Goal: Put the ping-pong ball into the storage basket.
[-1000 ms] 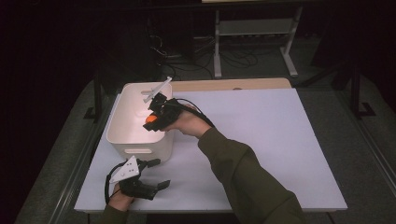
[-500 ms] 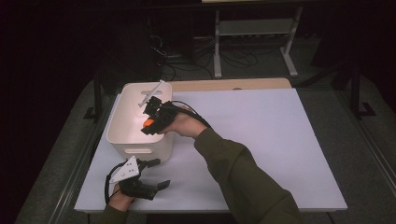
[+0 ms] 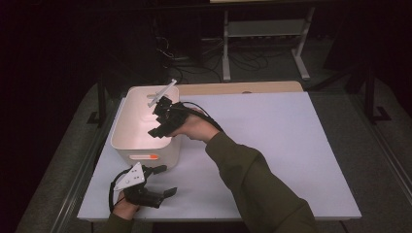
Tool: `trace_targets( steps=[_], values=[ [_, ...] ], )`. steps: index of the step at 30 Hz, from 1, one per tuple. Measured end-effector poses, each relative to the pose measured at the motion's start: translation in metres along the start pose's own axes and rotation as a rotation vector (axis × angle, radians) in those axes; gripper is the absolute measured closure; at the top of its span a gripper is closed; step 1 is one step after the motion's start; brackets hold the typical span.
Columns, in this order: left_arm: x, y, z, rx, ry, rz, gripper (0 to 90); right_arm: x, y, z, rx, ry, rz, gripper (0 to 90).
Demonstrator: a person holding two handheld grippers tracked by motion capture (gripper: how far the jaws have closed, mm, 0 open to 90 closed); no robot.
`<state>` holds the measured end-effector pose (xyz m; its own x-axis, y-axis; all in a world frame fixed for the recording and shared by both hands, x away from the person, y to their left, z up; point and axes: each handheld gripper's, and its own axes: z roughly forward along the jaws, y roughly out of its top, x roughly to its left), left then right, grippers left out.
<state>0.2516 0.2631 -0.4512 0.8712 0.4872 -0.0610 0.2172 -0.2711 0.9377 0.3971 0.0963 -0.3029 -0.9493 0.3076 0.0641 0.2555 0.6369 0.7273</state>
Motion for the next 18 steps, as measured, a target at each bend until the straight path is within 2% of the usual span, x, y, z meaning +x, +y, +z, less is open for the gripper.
trace_targets(
  steps=[7,18],
  values=[
    [0.0,0.0,0.0,0.001,0.0,-0.002,14.1,-0.003,-0.005,-0.019,-0.018,-0.024,0.007,40.4],
    [0.0,0.0,0.001,0.006,0.002,-0.003,14.1,-0.012,-0.023,-0.045,-0.045,-0.062,0.034,37.3]
  ],
)
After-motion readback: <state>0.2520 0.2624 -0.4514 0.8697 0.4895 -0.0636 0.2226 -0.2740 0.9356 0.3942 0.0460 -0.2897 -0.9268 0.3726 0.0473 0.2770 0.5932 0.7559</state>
